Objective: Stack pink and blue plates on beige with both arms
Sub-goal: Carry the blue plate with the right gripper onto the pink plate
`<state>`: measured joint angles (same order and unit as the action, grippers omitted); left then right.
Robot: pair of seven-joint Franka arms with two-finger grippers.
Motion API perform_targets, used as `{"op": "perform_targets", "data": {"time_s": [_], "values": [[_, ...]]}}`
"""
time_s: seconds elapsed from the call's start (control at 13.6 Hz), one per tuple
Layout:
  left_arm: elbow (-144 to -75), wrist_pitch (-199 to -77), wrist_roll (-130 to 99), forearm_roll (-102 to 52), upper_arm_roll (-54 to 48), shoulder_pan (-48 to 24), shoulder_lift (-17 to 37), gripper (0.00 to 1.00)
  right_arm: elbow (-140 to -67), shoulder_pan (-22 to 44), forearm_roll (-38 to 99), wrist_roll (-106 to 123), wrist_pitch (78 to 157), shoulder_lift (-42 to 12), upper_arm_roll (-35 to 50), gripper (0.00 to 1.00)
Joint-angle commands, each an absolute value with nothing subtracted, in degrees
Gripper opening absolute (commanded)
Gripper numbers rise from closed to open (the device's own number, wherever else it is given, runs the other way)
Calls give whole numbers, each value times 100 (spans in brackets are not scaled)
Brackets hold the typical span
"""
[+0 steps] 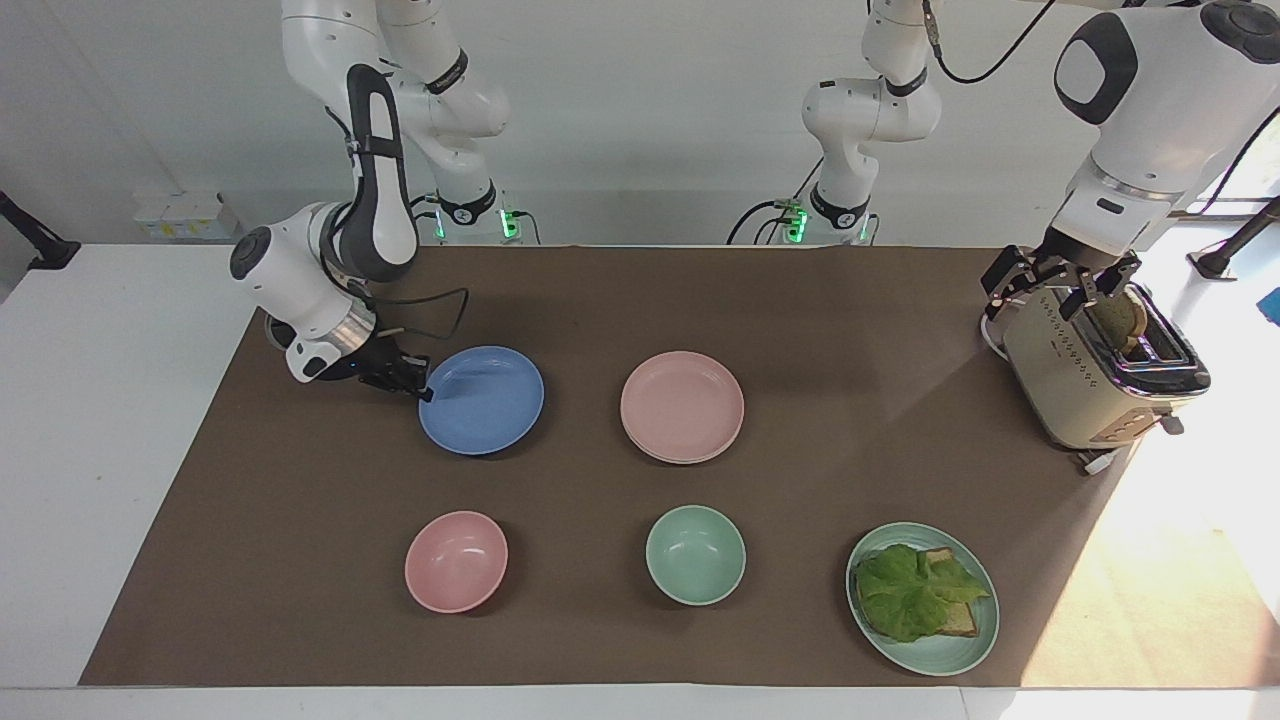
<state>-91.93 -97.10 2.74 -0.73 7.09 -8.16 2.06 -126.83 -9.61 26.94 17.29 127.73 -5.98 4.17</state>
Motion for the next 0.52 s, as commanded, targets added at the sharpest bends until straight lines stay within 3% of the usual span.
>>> {"op": "perform_targets", "data": {"time_s": [0.0,0.15,0.44], "values": [[-9255,-9721,316,-88,668,-756,167,100,-12105,-653,2593,1040,11991,-290,457,0],[-9255,-9721,316,-88,668,-747,167,100,-11744,-100,2567,146,12066,-403,466,0],[-9255,-9721,316,-88,668,-747,167,100,-11593,991,1995,-1597,12945,-746,527,0]]}}
